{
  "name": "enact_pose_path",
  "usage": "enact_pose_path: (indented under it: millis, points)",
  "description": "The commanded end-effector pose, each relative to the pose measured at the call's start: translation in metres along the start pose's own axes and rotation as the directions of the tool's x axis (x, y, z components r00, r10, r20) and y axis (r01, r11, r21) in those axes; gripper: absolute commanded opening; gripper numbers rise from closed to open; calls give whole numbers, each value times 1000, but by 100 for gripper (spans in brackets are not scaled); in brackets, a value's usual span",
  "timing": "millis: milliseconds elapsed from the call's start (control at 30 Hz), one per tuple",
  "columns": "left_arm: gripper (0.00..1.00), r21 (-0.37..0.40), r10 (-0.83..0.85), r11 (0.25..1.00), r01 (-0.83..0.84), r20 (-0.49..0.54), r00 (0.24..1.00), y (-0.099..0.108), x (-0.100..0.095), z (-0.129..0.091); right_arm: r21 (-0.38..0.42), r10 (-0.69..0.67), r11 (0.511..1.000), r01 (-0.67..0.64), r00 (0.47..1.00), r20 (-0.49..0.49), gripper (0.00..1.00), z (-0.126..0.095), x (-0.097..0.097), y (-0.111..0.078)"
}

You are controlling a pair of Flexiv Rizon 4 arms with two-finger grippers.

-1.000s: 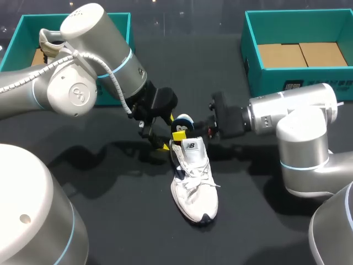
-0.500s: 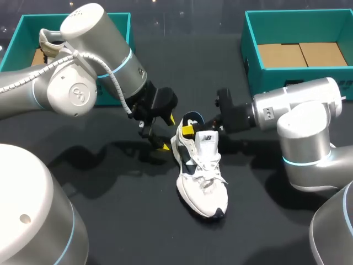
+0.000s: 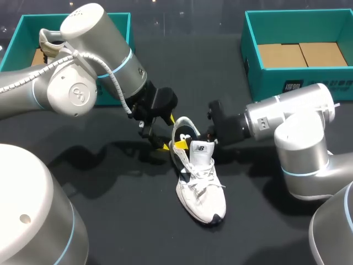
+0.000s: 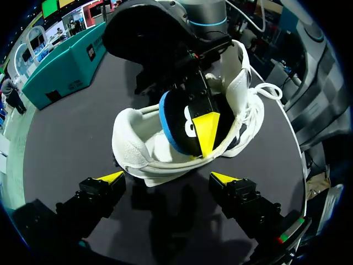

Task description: Take the shoe out of the shoebox, open the shoe tongue, remove and reinsert the insole, then place the shoe into the shoebox

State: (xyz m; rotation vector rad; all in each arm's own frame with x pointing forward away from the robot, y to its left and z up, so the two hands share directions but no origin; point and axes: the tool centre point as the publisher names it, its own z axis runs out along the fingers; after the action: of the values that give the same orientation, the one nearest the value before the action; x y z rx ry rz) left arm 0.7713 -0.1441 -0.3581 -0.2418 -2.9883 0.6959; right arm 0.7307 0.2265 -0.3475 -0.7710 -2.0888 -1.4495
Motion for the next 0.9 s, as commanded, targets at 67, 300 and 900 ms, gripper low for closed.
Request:
enact_pose_path:
  millis: [67,300,900]
  points:
    - [100,-1,1,1000,-1,0,1000,0,0,0,-16,-43,999,43,999,-13,0,11,-3,4]
    - [100,-1,1,1000,-1,0,1000,0,0,0,-35,-135,990,135,991,-2,16,4,4,17]
    - [100,-1,1,1000,-1,0,1000,0,0,0,-31,-235,971,236,971,41,29,-8,13,28]
